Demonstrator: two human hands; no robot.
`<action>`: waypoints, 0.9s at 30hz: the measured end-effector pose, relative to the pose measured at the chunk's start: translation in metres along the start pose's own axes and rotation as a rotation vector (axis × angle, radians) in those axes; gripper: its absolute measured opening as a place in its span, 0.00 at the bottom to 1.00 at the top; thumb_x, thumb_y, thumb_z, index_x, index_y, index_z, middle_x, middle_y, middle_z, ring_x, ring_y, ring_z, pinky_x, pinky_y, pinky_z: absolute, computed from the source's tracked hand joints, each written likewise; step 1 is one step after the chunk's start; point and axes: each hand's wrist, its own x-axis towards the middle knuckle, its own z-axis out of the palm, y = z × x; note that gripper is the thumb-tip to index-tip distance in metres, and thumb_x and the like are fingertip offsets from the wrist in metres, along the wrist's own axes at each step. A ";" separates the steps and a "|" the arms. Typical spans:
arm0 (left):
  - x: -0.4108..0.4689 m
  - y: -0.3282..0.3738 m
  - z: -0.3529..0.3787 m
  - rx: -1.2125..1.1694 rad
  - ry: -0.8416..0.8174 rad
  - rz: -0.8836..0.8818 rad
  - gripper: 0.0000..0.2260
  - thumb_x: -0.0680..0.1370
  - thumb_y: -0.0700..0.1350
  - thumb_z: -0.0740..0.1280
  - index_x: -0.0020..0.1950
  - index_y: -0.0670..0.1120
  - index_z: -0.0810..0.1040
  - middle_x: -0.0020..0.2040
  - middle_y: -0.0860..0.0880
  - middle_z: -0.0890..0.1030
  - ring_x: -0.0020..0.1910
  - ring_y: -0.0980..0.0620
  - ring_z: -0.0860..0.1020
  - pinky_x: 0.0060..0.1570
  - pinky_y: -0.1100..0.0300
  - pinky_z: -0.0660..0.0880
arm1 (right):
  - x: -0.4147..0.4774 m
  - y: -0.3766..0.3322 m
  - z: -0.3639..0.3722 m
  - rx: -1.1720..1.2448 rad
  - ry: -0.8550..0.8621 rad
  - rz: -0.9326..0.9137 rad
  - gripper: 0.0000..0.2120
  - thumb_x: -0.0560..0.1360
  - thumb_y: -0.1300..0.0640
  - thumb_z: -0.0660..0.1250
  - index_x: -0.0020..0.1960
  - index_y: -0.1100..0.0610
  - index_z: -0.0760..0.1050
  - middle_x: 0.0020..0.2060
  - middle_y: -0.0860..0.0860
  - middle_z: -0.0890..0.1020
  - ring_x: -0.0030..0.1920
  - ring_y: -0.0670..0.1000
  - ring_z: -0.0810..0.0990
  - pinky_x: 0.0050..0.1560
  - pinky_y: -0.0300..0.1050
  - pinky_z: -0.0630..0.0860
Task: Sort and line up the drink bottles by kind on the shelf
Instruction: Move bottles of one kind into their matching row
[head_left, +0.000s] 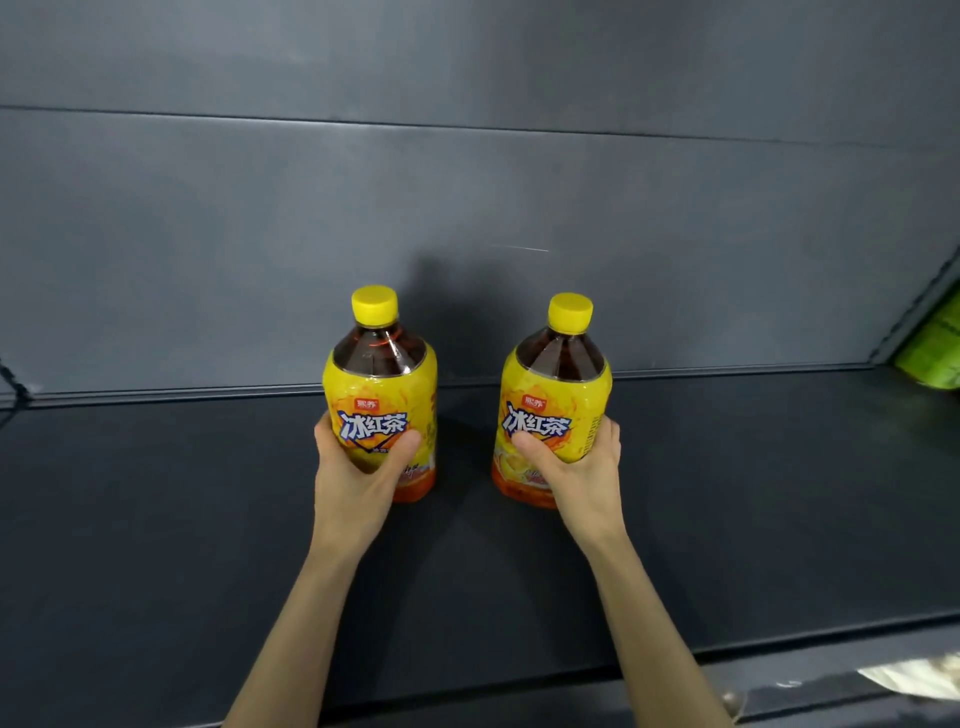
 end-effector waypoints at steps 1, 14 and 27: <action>0.002 0.000 -0.002 -0.004 -0.007 0.000 0.35 0.65 0.51 0.73 0.68 0.48 0.64 0.56 0.55 0.75 0.52 0.60 0.76 0.54 0.59 0.73 | -0.002 0.000 0.000 0.060 -0.012 0.015 0.42 0.54 0.32 0.77 0.62 0.45 0.66 0.58 0.46 0.73 0.61 0.48 0.74 0.58 0.48 0.77; -0.051 0.034 0.043 -0.173 -0.094 -0.068 0.29 0.57 0.59 0.79 0.53 0.56 0.72 0.50 0.55 0.80 0.48 0.58 0.79 0.45 0.59 0.75 | -0.050 -0.025 -0.059 0.437 0.094 0.033 0.33 0.59 0.43 0.76 0.60 0.52 0.73 0.48 0.49 0.85 0.48 0.48 0.84 0.42 0.40 0.81; -0.203 0.091 0.230 -0.181 -0.530 -0.003 0.25 0.58 0.60 0.77 0.50 0.55 0.74 0.45 0.54 0.82 0.41 0.59 0.82 0.40 0.60 0.75 | -0.120 0.004 -0.301 0.239 0.479 0.026 0.32 0.57 0.36 0.74 0.54 0.54 0.77 0.44 0.49 0.86 0.44 0.50 0.85 0.43 0.47 0.82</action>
